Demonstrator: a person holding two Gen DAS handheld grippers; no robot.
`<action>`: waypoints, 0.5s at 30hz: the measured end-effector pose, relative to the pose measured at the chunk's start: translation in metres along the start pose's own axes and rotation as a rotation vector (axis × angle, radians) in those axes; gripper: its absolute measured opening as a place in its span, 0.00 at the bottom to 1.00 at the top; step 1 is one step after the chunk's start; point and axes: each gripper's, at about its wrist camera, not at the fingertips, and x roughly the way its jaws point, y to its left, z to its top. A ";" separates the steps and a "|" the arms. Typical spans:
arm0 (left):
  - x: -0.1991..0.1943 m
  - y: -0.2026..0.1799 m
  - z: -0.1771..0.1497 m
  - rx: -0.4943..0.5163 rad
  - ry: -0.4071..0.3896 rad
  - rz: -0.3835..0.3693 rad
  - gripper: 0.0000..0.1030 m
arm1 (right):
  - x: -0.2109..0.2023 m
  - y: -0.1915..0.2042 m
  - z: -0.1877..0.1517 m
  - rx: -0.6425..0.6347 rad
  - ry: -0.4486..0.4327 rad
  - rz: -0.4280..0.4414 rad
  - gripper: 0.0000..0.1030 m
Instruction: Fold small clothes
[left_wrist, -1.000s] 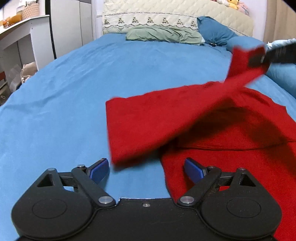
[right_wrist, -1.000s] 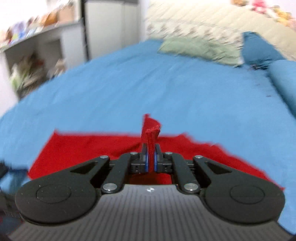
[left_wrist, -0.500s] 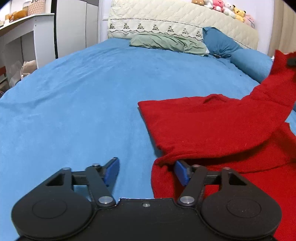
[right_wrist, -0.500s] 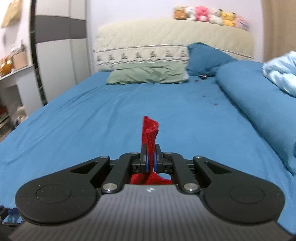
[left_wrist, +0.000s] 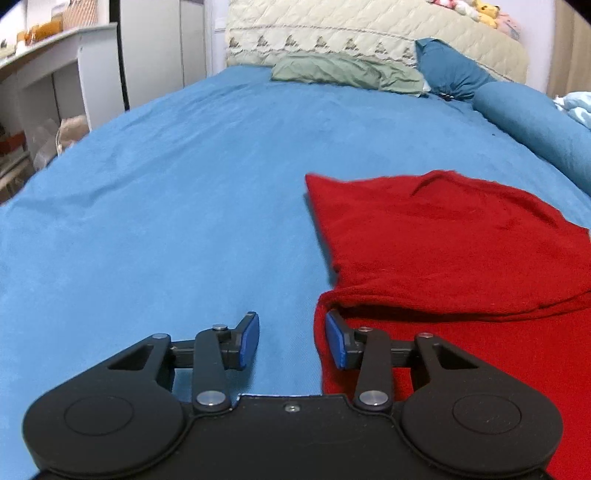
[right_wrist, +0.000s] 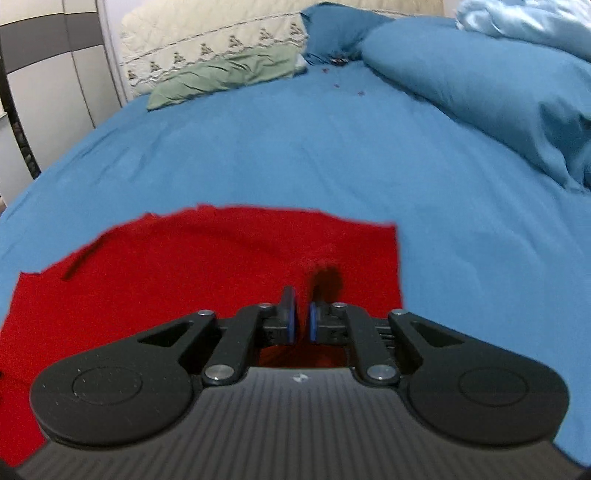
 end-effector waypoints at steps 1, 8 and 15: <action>-0.008 -0.002 0.001 0.022 -0.028 -0.018 0.53 | -0.003 -0.004 -0.004 0.001 -0.004 -0.018 0.51; -0.019 -0.047 0.021 0.137 -0.141 -0.238 0.79 | -0.038 0.006 -0.026 -0.084 -0.166 0.089 0.97; 0.032 -0.041 0.004 0.035 0.000 -0.281 0.77 | 0.025 0.037 -0.032 -0.160 -0.008 0.078 0.97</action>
